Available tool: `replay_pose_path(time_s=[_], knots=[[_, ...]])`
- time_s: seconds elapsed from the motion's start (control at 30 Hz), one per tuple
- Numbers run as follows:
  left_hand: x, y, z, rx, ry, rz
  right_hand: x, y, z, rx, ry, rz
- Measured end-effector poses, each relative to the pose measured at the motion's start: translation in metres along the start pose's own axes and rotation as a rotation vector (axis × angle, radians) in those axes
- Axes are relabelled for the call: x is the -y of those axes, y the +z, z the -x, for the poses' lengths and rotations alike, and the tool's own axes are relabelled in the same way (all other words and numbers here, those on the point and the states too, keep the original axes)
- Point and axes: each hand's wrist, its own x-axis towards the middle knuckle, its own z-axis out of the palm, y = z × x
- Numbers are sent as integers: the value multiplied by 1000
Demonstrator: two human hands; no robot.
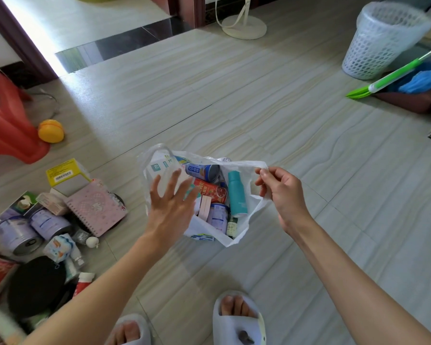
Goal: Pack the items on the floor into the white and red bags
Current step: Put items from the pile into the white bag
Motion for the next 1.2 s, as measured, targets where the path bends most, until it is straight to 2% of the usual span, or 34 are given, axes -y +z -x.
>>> replay_pose_path(time_s=[0.17,0.3,0.37,0.47,0.57,0.77,0.87,1.07,1.2], knots=[[35,-15,4,0,-77,-93,37,22,-22,32,-118,51],[71,-29,19,-36,-123,-121,72,53,-37,56,-157,-50],[85,-32,34,-28,-79,-134,68,57,-37,34,-111,-102],[92,-36,63,16,8,-134,51,50,-26,26,-42,-57],[89,-46,80,17,57,-44,48,39,-18,52,10,31],[81,-74,67,10,151,333,48,31,-7,36,-38,364],[83,-87,66,38,164,327,35,28,10,-6,-74,449],[88,-101,85,222,94,350,17,27,48,-107,-274,669],[87,-110,98,265,39,378,12,36,74,-7,-555,820]])
